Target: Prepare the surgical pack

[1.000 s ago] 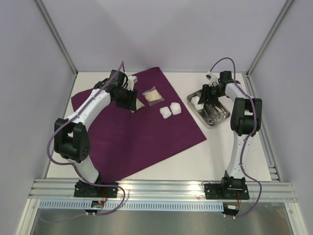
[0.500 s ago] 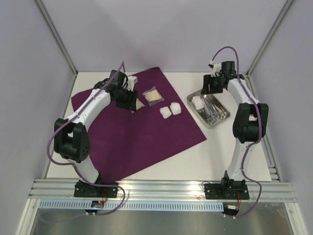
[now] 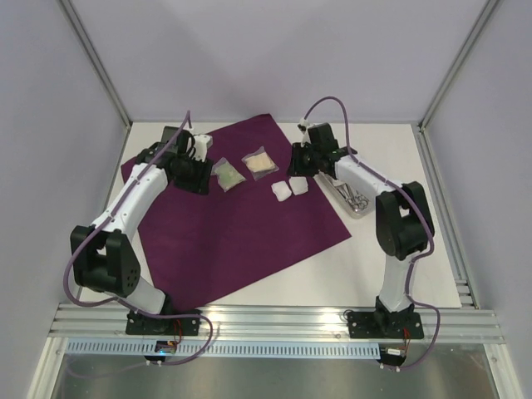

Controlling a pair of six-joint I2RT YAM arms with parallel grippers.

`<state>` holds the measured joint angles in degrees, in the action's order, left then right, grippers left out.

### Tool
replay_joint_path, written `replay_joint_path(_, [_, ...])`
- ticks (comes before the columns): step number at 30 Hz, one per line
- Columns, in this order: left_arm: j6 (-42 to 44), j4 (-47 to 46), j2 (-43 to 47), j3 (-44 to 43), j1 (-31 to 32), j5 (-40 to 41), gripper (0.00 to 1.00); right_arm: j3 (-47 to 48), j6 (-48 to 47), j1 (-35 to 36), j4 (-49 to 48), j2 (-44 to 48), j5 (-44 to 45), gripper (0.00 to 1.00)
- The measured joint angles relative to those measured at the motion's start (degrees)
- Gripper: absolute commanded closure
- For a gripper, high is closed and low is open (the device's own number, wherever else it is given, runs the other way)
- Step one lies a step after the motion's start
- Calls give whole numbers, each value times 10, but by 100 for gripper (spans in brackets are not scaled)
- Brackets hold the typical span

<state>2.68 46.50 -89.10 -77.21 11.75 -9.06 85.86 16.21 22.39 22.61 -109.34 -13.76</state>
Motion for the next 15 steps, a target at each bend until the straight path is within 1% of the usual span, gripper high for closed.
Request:
replay_joint_path(3, [7, 1, 20, 14, -4, 6, 40, 1, 35, 4, -16, -48, 2, 70])
replay_joint_path(7, [13, 1, 25, 15, -2, 4, 40, 4, 55, 4, -16, -94, 10, 69])
replay_joint_path(15, [16, 1, 25, 18, -2, -3, 40, 19, 65, 5, -15, -115, 12, 69])
